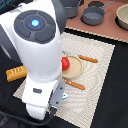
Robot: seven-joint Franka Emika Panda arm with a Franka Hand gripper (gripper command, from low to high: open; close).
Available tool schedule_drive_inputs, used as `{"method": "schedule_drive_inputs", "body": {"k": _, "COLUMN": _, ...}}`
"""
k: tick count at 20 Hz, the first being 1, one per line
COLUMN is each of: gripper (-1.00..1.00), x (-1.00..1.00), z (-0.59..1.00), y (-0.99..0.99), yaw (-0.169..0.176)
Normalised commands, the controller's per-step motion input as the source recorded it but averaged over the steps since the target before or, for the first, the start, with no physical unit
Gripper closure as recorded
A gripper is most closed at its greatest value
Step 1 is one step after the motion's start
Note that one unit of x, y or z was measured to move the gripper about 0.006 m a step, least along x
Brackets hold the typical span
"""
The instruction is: Interact with the objects in diverse but meaningful ways.
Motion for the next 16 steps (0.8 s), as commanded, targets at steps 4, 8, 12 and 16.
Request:
{"method": "schedule_drive_inputs", "body": {"k": 4, "gripper": -1.0, "x": 0.0, "z": 0.17, "y": 0.0, "yaw": 0.013}}
{"method": "schedule_drive_inputs", "body": {"k": 8, "gripper": -1.0, "x": 0.0, "z": 0.67, "y": 0.1, "yaw": 0.003}}
{"method": "schedule_drive_inputs", "body": {"k": 12, "gripper": -1.0, "x": 0.07, "z": 0.97, "y": 0.48, "yaw": 0.001}}
{"method": "schedule_drive_inputs", "body": {"k": 16, "gripper": -1.0, "x": 0.19, "z": 0.91, "y": 0.8, "yaw": 0.01}}
